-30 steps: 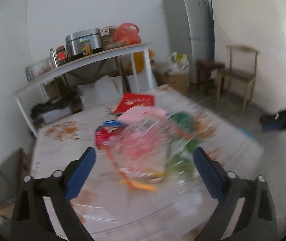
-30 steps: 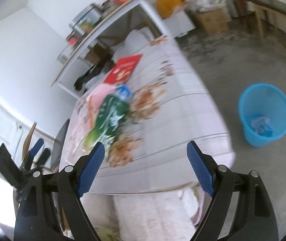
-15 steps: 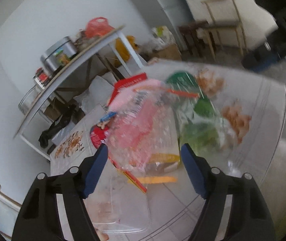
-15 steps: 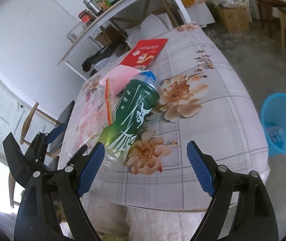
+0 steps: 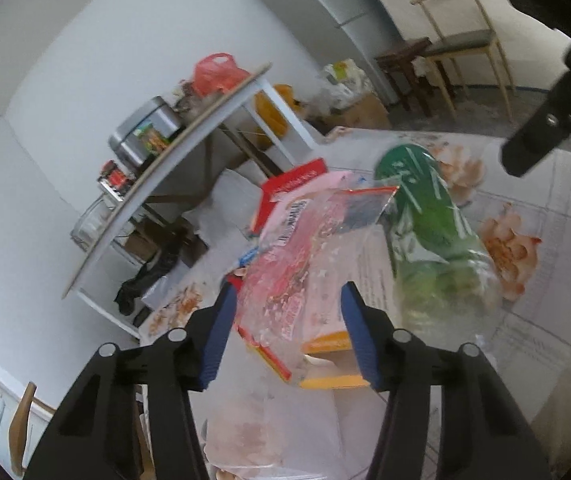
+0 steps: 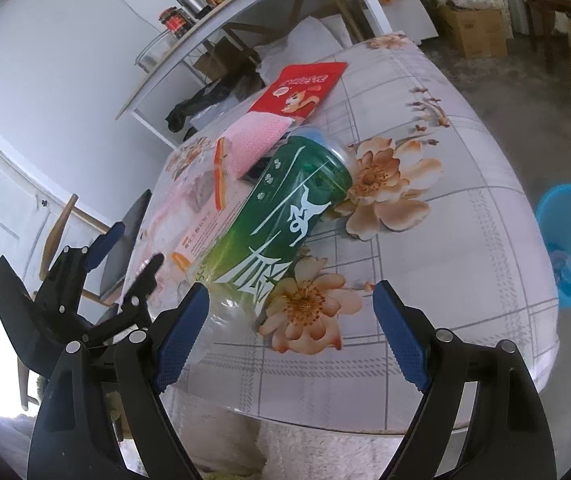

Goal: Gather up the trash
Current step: 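Move both tools back over the table toward the remaining trash, then grasp the clear plastic bag with the right gripper and lift it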

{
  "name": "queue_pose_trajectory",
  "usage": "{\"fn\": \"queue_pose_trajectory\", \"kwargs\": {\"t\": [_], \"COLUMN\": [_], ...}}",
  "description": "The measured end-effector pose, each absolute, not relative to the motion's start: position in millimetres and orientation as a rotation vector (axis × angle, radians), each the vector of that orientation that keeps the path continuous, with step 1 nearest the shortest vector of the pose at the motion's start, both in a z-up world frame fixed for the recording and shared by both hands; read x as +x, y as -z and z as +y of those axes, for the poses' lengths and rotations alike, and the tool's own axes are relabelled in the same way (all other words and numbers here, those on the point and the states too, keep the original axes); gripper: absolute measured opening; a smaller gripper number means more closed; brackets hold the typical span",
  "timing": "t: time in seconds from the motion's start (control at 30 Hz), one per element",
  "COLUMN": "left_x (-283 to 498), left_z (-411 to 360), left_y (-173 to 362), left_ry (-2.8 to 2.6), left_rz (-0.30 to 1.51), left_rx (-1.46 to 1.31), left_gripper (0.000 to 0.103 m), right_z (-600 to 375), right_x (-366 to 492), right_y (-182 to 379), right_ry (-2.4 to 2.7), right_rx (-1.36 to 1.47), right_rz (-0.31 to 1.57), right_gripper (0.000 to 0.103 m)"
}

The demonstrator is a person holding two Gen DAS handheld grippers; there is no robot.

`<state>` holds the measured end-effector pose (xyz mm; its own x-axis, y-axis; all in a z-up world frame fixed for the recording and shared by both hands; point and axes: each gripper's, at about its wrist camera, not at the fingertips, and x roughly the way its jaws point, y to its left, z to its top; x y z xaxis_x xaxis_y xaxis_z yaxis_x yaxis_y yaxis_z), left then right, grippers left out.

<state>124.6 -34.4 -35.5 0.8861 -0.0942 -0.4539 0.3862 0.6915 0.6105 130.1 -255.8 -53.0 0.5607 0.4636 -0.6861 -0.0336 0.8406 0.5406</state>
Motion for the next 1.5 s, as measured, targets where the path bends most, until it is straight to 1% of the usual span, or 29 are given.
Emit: {"fn": "queue_pose_trajectory", "kwargs": {"t": [0.17, 0.33, 0.37, 0.4, 0.43, 0.5, 0.57, 0.7, 0.87, 1.0, 1.27, 1.33, 1.37, 1.4, 1.43, 1.47, 1.5], "left_x": [136.4, 138.2, 137.3, 137.2, 136.7, 136.6, 136.7, 131.2, 125.8, 119.0, 92.1, 88.1, 85.0, 84.1, 82.8, 80.7, 80.4], "left_z": [-36.0, -39.6, -40.3, -40.1, -40.2, -39.4, -38.3, -38.2, -37.5, -33.8, -39.2, -42.7, -44.9, -46.6, -49.6, -52.2, -54.2], "left_y": [44.1, 47.4, 46.8, 45.9, 45.5, 44.6, 42.7, 40.2, 34.4, 22.5, -2.9, -3.5, -4.0, -4.5, -4.8, -4.9, -4.7], "left_ry": [0.269, 0.253, 0.255, 0.259, 0.261, 0.266, 0.274, 0.275, 0.281, 0.276, 0.337, 0.353, 0.366, 0.374, 0.384, 0.392, 0.402], "left_rz": [0.461, 0.441, 0.432, 0.428, 0.425, 0.424, 0.427, 0.402, 0.377, 0.357, 0.331, 0.331, 0.331, 0.332, 0.333, 0.33, 0.335], "left_rx": [0.788, 0.821, 0.826, 0.828, 0.83, 0.824, 0.815, 0.816, 0.787, 0.716, 0.552, 0.534, 0.52, 0.513, 0.507, 0.502, 0.499], "left_gripper": [0.052, 0.052, 0.05, 0.043, 0.039, 0.023, 0.013, 0.005, 0.003, 0.002, 0.001, 0.001, 0.001, 0.001, 0.001, 0.001, 0.001], "right_z": [-256.9, -259.1, -259.5, -260.1, -260.4, -260.1, -260.2, -259.8, -253.1, -236.0, -192.1, -189.7, -189.4, -190.3, -190.9, -191.9, -193.7], "right_x": [128.9, 126.4, 126.5, 126.3, 126.2, 125.4, 124.7, 125.5, 142.0, 162.8, 197.4, 200.2, 200.7, 200.3, 198.9, 197.5, 197.0], "right_y": [54.9, 55.9, 56.3, 56.8, 56.9, 56.5, 56.1, 52.5, 39.3, 22.0, 19.3, 21.1, 22.1, 23.7, 25.5, 28.2, 30.5], "right_ry": [-0.313, -0.312, -0.312, -0.311, -0.311, -0.313, -0.316, -0.351, -0.487, -0.581, -0.672, -0.655, -0.642, -0.627, -0.619, -0.613, -0.613], "right_rx": [0.515, 0.528, 0.531, 0.534, 0.537, 0.54, 0.54, 0.568, 0.68, 0.713, 0.727, 0.725, 0.721, 0.719, 0.719, 0.724, 0.738], "right_rz": [0.936, 0.935, 0.936, 0.937, 0.938, 0.936, 0.932, 0.921, 0.889, 0.863, 0.909, 0.917, 0.923, 0.929, 0.934, 0.94, 0.941], "right_gripper": [0.08, 0.08, 0.08, 0.08, 0.08, 0.08, 0.08, 0.08, 0.08, 0.08, 0.079, 0.072, 0.066, 0.057, 0.051, 0.039, 0.033]}}
